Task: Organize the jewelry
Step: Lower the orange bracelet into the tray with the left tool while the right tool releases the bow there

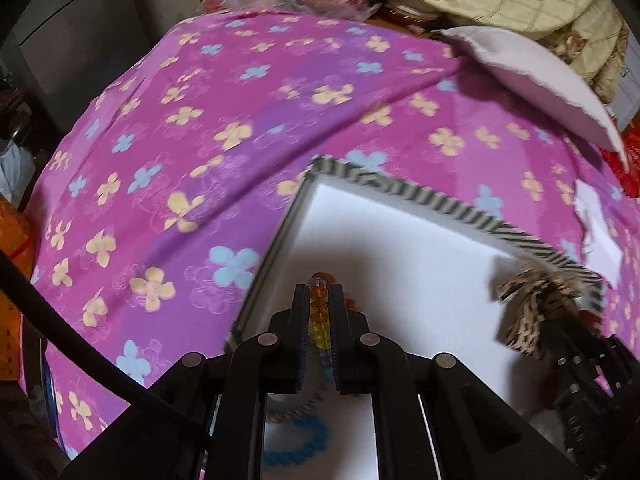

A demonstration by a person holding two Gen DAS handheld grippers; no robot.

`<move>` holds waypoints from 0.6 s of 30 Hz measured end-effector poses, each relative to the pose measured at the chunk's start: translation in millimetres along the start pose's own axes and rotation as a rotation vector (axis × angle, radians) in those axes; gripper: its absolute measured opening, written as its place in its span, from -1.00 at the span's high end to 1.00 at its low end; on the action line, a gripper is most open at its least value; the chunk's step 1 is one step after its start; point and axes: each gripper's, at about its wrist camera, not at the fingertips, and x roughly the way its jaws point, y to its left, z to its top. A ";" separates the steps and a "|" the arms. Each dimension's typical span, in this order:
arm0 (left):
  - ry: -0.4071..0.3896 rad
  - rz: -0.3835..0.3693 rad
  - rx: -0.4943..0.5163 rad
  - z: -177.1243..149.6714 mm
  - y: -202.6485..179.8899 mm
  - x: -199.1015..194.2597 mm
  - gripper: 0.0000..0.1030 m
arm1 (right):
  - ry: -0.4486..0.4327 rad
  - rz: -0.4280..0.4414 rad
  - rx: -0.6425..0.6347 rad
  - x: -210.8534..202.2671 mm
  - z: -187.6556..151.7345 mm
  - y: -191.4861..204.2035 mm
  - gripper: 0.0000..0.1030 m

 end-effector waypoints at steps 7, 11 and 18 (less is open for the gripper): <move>0.013 0.049 0.003 -5.8 6.6 15.6 0.61 | 0.035 0.012 0.009 11.9 -0.9 0.9 0.13; 0.003 0.067 0.003 -8.5 6.9 16.0 0.61 | 0.027 0.022 0.022 7.5 -1.7 0.0 0.10; 0.001 0.061 -0.003 -13.8 8.4 11.8 0.36 | -0.022 0.052 0.032 -17.4 -4.7 0.8 -0.23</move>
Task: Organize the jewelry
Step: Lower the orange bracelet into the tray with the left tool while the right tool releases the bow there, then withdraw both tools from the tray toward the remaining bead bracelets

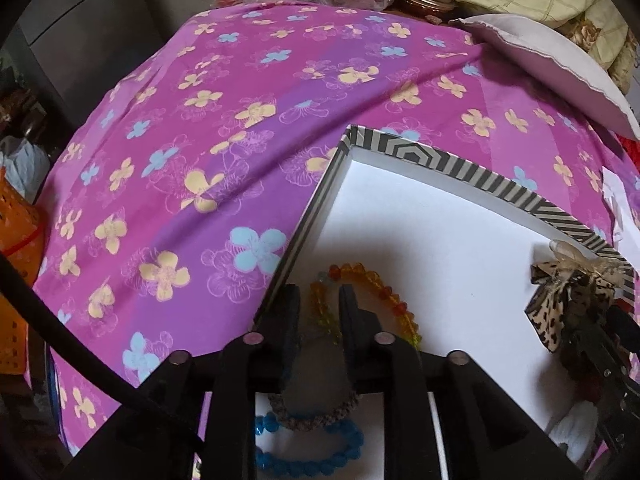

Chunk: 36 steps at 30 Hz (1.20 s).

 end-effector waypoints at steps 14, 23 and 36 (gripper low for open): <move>-0.049 -0.024 -0.012 -16.8 11.5 -36.5 0.23 | -0.060 0.016 -0.001 -48.2 -19.5 4.7 -0.24; -0.071 -0.063 -0.027 -41.4 28.7 -63.2 0.23 | -0.058 0.020 0.006 -65.6 -45.1 4.3 -0.24; -0.077 -0.155 -0.014 -91.1 42.3 -96.1 0.23 | -0.080 0.040 -0.018 -102.6 -84.7 18.7 -0.24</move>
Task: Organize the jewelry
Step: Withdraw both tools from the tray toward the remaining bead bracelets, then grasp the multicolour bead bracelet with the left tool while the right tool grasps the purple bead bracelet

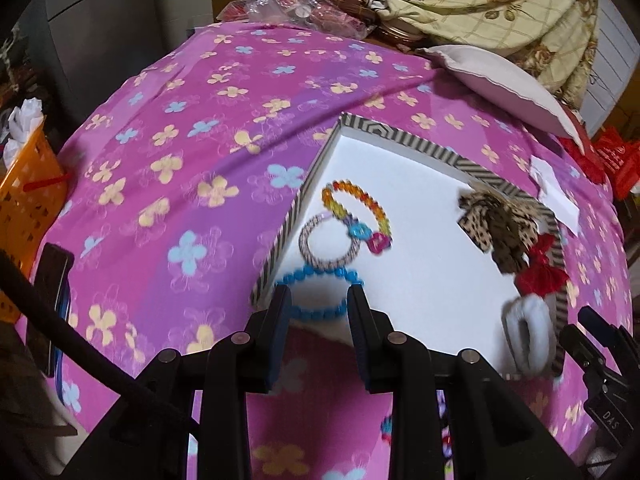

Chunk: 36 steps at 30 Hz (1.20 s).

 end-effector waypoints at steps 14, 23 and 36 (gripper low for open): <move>0.075 -0.101 0.015 -62.4 -1.8 -4.9 0.23 | 0.027 0.048 -0.051 -22.9 -74.6 30.9 -0.24; 0.126 -0.145 0.016 -75.3 -18.2 9.1 0.23 | 0.055 0.071 -0.011 -20.5 -102.4 30.8 -0.24; 0.098 -0.102 0.047 -80.2 -23.8 8.0 0.23 | 0.049 0.063 -0.005 -23.9 -102.3 27.4 -0.24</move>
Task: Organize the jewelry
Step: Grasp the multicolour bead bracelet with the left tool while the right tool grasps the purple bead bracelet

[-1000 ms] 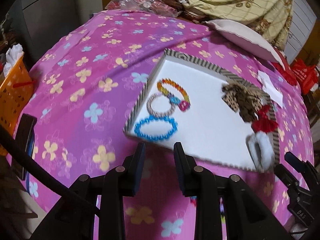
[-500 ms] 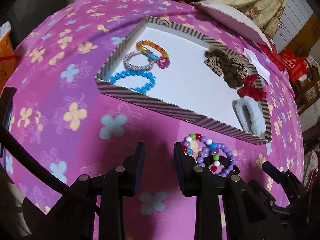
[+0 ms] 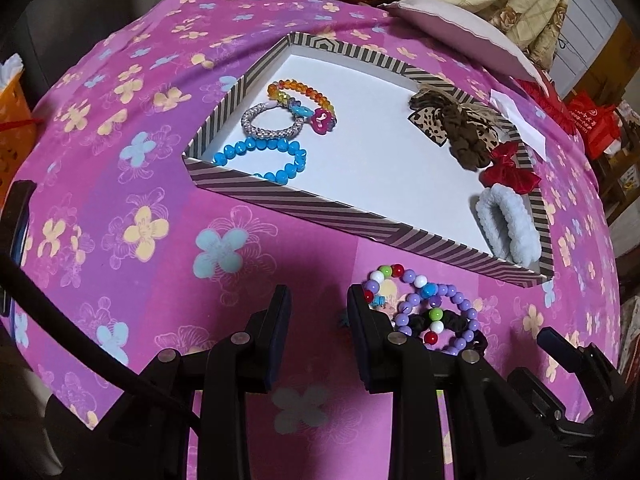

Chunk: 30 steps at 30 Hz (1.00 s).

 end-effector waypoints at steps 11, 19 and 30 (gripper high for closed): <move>0.006 -0.003 0.030 0.2 -9.0 0.9 0.23 | 0.005 0.006 0.006 -0.5 -2.9 -2.2 -0.24; 0.064 -0.045 0.077 1.4 -16.3 12.8 0.20 | 0.004 0.008 0.026 -2.6 -4.9 -8.8 -0.24; 0.139 -0.114 0.043 13.7 -17.6 31.2 0.16 | 0.012 0.022 0.046 3.4 -6.6 -14.1 -0.24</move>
